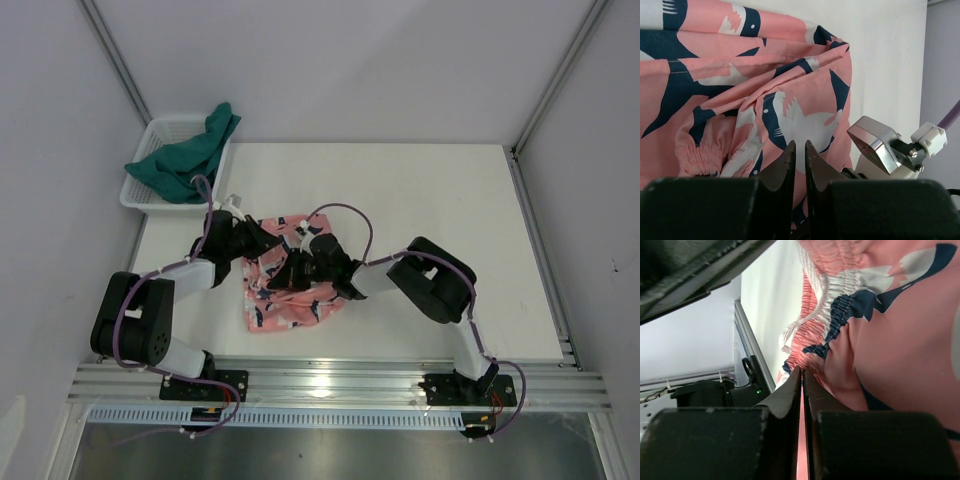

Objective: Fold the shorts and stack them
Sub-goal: Fold the shorts

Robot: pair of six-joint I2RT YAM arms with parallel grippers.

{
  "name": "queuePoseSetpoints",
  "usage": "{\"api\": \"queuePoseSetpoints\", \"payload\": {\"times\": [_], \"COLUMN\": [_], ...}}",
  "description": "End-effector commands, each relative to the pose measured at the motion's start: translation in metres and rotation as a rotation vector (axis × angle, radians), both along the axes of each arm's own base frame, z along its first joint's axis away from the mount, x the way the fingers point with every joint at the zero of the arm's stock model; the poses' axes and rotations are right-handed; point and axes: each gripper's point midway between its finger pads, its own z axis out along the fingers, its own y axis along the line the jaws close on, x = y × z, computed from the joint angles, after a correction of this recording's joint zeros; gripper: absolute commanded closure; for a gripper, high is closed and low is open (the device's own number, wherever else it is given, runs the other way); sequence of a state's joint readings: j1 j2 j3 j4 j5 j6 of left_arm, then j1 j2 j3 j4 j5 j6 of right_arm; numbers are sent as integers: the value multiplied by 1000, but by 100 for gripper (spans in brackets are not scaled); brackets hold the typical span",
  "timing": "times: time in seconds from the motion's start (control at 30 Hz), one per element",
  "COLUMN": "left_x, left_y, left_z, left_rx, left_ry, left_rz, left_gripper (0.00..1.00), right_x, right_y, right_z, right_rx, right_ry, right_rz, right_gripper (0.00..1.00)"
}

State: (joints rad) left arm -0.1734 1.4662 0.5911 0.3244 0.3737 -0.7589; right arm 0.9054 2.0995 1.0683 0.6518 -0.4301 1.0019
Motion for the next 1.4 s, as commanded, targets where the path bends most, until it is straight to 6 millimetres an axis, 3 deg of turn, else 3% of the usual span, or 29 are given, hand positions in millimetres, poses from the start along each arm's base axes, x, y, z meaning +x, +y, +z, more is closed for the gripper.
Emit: {"api": "queuePoseSetpoints", "payload": {"times": [0.0, 0.13, 0.23, 0.4, 0.57, 0.73, 0.9, 1.03, 1.2, 1.23, 1.37], "left_x": [0, -5, -5, -9, 0, -3, -15, -23, -34, -36, -31], "left_y": [3, 4, 4, 7, 15, 27, 33, 32, 20, 18, 13], "left_z": [-4, -13, -16, -20, -6, 13, 35, 37, 27, 17, 2], "left_rx": [16, 22, 23, 41, 70, 112, 134, 131, 68, 57, 34], "left_ry": [-15, 3, 9, 20, -2, -25, -68, -72, -59, -27, -11], "left_rz": [-8, -8, -10, 0, 20, 44, 56, 41, -17, -21, -29], "left_gripper": [86, 86, 86, 86, 86, 86, 84, 85, 85, 85, 86], "right_x": [-4, -13, -21, -18, -20, -17, -11, -10, -7, -8, -9], "right_y": [16, 22, 21, 5, -1, -6, -8, -7, -6, -5, -3], "right_z": [3, -1, -15, -37, -60, -79, -70, -63, -60, -60, -56], "right_rx": [1, -55, -168, -313, -359, -399, -380, -367, -348, -348, -340], "right_ry": [-40, -92, -170, -250, -237, -230, -241, -246, -238, -238, -241], "right_rz": [12, 33, 34, -21, -27, -28, -31, -28, -26, -24, -22], "right_gripper": [96, 96, 96, 96, 96, 97, 97, 97, 97, 97, 97]}}
